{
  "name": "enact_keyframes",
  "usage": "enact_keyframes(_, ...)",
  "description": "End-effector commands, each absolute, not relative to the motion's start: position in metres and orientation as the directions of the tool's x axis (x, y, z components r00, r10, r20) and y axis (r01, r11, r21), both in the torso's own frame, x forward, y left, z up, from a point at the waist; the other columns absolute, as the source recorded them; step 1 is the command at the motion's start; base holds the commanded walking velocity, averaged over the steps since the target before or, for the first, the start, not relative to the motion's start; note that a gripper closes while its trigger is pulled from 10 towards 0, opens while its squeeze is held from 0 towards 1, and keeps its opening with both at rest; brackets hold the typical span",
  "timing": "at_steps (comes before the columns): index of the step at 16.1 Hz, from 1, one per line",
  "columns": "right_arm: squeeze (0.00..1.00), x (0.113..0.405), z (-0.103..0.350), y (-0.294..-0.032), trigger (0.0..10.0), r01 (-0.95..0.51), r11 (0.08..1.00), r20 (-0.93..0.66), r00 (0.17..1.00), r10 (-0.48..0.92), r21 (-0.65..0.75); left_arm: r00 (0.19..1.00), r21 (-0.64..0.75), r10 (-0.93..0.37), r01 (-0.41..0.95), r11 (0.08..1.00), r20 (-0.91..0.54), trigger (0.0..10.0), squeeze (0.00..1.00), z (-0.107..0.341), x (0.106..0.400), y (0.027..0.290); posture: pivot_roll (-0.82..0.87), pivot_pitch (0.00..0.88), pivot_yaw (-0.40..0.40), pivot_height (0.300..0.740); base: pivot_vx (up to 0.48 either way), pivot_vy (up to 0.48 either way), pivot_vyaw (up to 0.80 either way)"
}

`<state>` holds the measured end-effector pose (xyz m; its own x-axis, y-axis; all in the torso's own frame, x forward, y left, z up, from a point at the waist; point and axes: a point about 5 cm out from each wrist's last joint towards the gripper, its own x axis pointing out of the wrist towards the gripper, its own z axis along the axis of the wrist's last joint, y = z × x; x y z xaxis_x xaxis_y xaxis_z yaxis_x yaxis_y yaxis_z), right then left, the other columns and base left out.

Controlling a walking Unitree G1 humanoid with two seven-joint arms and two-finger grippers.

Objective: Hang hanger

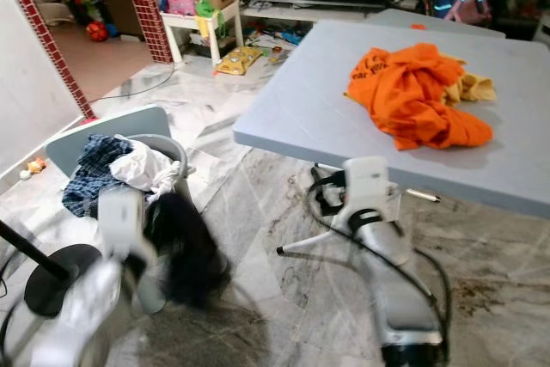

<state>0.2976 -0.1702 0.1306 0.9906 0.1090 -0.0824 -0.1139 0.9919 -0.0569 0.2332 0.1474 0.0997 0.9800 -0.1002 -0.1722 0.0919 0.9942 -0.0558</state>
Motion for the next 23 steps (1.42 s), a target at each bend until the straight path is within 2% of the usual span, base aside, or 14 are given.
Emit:
enact_keyframes(1, 0.00, 0.301, 0.132, -0.174, 10.0, -0.110, 0.993, -0.079, 0.991, 0.106, -0.046, 0.992, -0.020, -0.045, 0.043, 0.999, -0.116, 10.0, 0.00, 0.106, 0.230, 0.155, -0.06, 0.000, 0.004, 0.740, 0.000, 0.000, 0.00)
enact_keyframes(6, 0.00, 0.307, 0.129, -0.169, 10.0, -0.137, 0.990, -0.107, 0.985, 0.135, -0.016, 0.997, 0.080, 0.067, -0.063, 0.995, -0.042, 10.0, 0.00, 0.106, 0.232, 0.175, -0.03, 0.000, -0.059, 0.740, 0.000, 0.000, 0.00)
enact_keyframes(8, 0.00, 0.311, 0.131, -0.161, 10.0, -0.172, 0.985, -0.088, 0.981, 0.172, 0.008, 0.999, 0.123, 0.046, -0.045, 0.991, -0.001, 10.0, 0.00, 0.111, 0.234, 0.175, 0.01, 0.000, -0.053, 0.740, 0.000, 0.000, 0.00)
enact_keyframes(11, 0.00, 0.311, 0.131, -0.162, 10.0, -0.140, 0.990, -0.076, 0.987, 0.142, 0.034, 0.999, 0.163, 0.027, -0.033, 0.986, 0.040, 10.0, 0.00, 0.115, 0.233, 0.175, 0.01, 0.006, -0.022, 0.740, 0.000, 0.000, 0.00)
enact_keyframes(15, 0.00, 0.307, 0.129, -0.168, 10.0, -0.126, 0.992, -0.089, 0.988, 0.126, 0.015, 0.998, 0.136, -0.022, 0.014, 0.991, 0.064, 10.0, 0.00, 0.122, 0.239, 0.164, -0.03, 0.029, -0.011, 0.740, 0.000, 0.000, 0.00)
enact_keyframes(19, 0.00, 0.299, 0.126, -0.177, 10.0, -0.130, 0.991, -0.118, 0.985, 0.127, -0.015, 0.996, 0.024, -0.072, 0.071, 0.997, 0.052, 10.0, 0.00, 0.127, 0.243, 0.140, -0.07, 0.033, -0.036, 0.740, 0.000, 0.000, -0.74)
enact_keyframes(23, 0.00, 0.296, 0.125, -0.177, 10.0, -0.126, 0.992, -0.122, 0.985, 0.123, -0.017, 0.992, 0.012, -0.124, 0.124, 0.992, 0.018, 10.0, 0.00, 0.120, 0.242, 0.132, -0.09, 0.029, -0.024, 0.740, 0.000, 0.000, -0.80)
